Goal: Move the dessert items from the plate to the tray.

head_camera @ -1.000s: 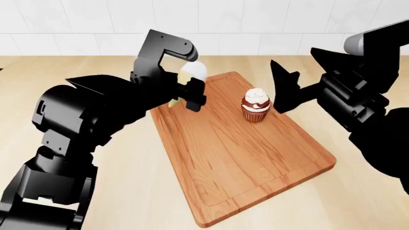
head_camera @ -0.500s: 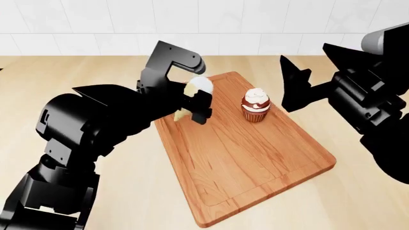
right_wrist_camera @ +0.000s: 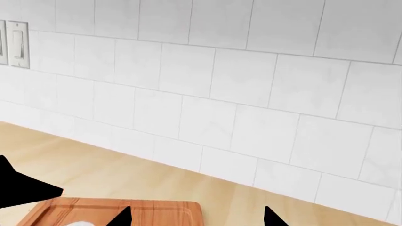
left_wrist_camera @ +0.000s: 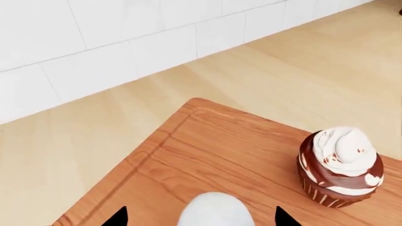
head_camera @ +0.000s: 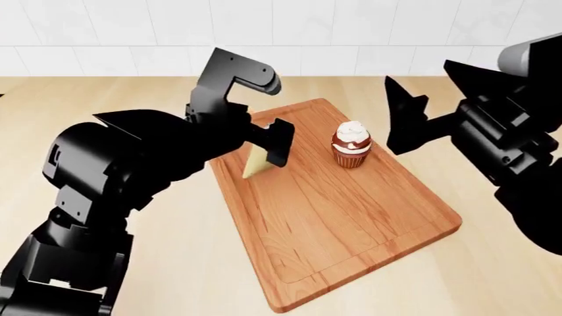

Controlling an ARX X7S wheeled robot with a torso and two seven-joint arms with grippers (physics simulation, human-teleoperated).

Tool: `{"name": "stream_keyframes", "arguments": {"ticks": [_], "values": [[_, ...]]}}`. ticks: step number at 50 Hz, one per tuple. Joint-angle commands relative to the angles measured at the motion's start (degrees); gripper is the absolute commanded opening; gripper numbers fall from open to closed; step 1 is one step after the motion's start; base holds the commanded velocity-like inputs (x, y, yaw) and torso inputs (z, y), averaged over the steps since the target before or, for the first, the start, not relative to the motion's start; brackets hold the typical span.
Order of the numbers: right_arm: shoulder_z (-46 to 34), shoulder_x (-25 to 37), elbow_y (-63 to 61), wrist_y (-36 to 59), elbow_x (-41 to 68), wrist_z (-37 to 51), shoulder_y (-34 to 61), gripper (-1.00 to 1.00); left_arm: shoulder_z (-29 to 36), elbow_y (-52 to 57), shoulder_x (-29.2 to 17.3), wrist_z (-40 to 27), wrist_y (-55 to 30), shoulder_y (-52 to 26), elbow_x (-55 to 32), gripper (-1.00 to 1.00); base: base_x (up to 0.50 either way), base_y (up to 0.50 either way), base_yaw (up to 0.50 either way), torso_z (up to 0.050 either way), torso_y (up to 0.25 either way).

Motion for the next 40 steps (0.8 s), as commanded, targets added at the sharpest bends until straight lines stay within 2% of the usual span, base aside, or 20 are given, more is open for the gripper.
{"name": "stream_keyframes", "arguments": {"ticks": [1,18,29,40], "values": [[0.6,0.1,-0.4,0.8,0.3,0.4,0.6,1.00,-2.5,0.8,0.0,-0.2,-0.9,-1.7,-1.5,1.00,0.00,0.00,0.00,0.000,0.000],[0.4,0.7,-2.1,3.6,2.4,2.3,4.8,1.00,-11.6,7.8,-2.3,-2.6,-6.2,-4.8,-7.8,1.00,0.00,0.00,0.00,0.000,0.000],[5.3,5.6,-8.7,9.4,14.9,10.5,8.8,1.00,-15.9,12.2,-6.0,-4.1,-9.3,-6.6,-10.5,1.00,0.00,0.00,0.00,0.000,0.000],[10.2,10.1,-13.5,9.3,22.2,16.5,4.8,1.00,-18.6,13.9,-8.4,-6.2,-10.7,-4.3,-11.4,1.00,0.00,0.00,0.00,0.000,0.000]]}}
